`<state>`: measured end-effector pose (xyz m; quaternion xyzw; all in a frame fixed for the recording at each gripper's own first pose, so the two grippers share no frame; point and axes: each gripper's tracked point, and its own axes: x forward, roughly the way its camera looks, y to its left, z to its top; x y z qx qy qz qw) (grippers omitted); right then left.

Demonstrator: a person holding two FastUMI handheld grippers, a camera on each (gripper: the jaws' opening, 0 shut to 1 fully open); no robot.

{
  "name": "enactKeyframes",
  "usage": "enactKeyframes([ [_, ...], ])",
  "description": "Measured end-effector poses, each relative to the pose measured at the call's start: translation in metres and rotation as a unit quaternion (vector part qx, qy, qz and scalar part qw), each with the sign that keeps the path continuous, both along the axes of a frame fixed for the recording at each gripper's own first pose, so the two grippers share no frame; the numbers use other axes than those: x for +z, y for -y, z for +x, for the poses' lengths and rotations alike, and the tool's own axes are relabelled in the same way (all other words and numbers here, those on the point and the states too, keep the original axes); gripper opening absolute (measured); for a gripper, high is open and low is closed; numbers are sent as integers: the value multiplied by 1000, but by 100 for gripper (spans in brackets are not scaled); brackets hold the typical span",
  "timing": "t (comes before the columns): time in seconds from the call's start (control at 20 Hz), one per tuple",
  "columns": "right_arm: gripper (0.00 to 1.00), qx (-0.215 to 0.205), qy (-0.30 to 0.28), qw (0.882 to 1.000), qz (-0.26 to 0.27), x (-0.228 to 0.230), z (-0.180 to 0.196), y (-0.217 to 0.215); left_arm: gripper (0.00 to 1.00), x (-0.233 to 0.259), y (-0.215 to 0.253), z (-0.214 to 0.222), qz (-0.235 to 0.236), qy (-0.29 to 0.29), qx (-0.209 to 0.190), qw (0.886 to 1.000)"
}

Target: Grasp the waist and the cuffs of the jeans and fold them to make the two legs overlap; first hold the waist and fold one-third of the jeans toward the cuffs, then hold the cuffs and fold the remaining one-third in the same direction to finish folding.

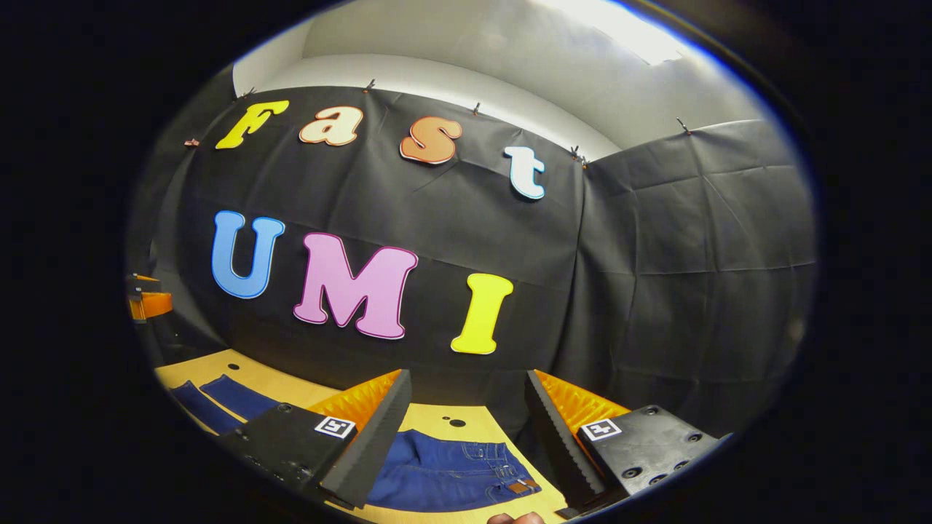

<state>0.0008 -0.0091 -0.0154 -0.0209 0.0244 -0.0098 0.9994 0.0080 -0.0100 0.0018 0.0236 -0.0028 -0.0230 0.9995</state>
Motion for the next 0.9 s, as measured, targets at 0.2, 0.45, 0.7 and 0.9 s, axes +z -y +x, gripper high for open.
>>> enactKeyframes([
  [0.2, 96, -7, -9, 1000, -16, -6, -1, 7, 96, -18, -9, -3, 7, -14, 6, 1000],
  [0.45, 96, -35, -10, 997, -61, -5, -1, 20, 96, -75, -30, -15, 48, -70, 1, 996],
  [0.7, 96, -39, -21, 996, -78, -20, 8, 6, 97, -126, -35, -22, 84, -106, -35, 990],
  [0.9, 96, -19, -40, 993, -105, -49, 12, -12, 98, -197, -57, -34, 129, -185, -45, 973],
])
